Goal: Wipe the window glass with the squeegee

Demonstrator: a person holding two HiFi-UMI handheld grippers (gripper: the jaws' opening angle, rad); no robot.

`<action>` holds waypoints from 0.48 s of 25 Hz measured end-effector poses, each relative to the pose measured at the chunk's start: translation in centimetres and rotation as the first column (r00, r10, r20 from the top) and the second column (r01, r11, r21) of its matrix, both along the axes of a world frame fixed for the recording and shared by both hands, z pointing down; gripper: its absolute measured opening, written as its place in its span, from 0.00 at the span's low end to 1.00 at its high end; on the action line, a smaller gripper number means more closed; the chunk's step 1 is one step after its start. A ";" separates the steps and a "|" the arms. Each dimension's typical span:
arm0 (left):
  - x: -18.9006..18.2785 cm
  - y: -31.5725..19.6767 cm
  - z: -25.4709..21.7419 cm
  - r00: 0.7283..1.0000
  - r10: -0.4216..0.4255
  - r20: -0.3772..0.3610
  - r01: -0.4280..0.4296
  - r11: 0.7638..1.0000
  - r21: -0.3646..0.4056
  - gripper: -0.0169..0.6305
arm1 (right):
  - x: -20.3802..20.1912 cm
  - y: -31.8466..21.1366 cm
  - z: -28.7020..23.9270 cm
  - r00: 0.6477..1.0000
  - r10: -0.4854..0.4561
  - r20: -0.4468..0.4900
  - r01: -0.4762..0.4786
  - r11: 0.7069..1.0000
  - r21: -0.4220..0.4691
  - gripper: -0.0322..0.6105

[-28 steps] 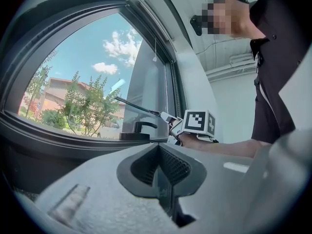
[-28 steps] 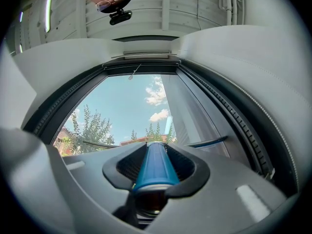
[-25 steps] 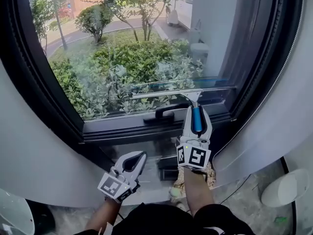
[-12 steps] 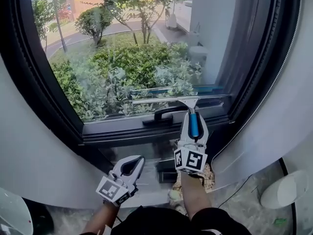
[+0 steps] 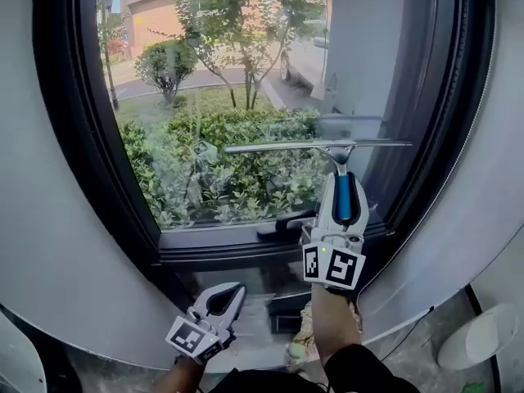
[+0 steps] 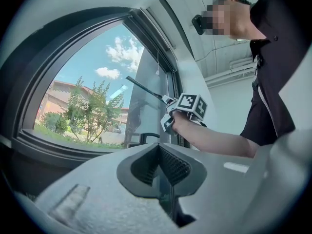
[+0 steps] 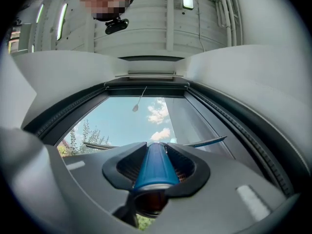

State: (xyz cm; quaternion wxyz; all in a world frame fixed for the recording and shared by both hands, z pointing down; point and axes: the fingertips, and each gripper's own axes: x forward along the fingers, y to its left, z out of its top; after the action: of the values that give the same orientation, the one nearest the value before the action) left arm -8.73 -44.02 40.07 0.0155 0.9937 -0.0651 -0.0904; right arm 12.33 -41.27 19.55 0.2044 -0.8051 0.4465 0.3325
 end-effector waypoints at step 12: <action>-0.6 -1.8 -4.4 0.996 -0.051 -0.079 0.057 0.996 0.067 0.03 | -2.1 -2.9 -15.3 0.994 -0.014 -0.109 0.039 0.973 0.228 0.26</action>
State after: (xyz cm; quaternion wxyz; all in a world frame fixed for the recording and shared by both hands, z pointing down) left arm -9.28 -45.83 35.67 -0.0189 0.9872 -0.0882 -0.1316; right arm 10.25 -44.12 4.29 0.2766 -0.7512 0.4259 0.4216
